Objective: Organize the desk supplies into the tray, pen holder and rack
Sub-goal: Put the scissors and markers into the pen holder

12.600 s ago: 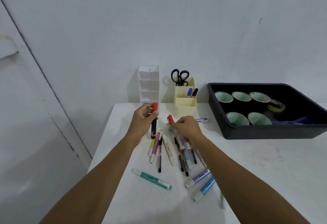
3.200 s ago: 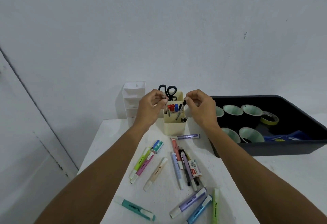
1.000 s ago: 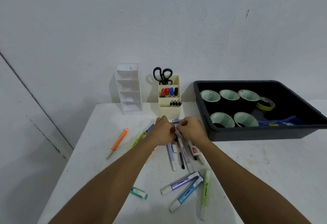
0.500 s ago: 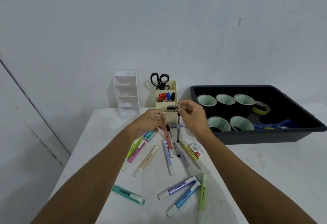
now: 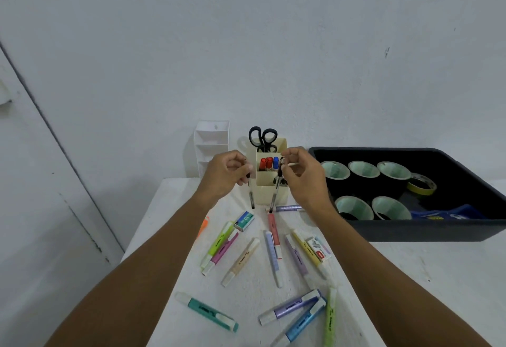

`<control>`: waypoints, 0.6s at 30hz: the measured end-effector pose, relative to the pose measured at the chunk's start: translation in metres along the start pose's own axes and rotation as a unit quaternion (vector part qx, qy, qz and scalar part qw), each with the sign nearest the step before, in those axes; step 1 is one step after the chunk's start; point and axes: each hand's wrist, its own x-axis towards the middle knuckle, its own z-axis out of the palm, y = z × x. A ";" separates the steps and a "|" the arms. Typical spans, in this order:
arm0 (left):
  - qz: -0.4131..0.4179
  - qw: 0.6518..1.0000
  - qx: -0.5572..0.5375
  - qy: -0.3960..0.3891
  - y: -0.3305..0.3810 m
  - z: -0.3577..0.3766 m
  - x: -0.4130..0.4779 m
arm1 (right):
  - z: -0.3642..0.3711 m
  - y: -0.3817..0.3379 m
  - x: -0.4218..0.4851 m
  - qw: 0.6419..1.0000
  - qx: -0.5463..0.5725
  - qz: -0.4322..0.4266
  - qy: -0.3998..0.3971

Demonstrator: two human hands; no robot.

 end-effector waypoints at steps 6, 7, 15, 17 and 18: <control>0.018 0.999 -0.032 0.003 0.004 -0.005 0.004 | 0.003 -0.012 0.010 1.000 0.002 -0.005 0.016; 0.019 0.999 -0.031 0.001 0.005 -0.005 0.004 | 0.003 -0.012 0.012 1.000 -0.002 -0.005 0.017; 0.034 0.998 -0.043 0.012 0.011 -0.005 0.009 | 0.007 -0.005 0.024 0.999 -0.035 0.006 0.039; 0.044 0.998 -0.035 0.017 0.011 -0.005 0.012 | 0.007 -0.005 0.025 0.999 -0.032 -0.001 0.042; 0.050 0.998 -0.026 0.020 0.011 -0.006 0.013 | 0.007 -0.006 0.026 0.999 -0.028 -0.007 0.042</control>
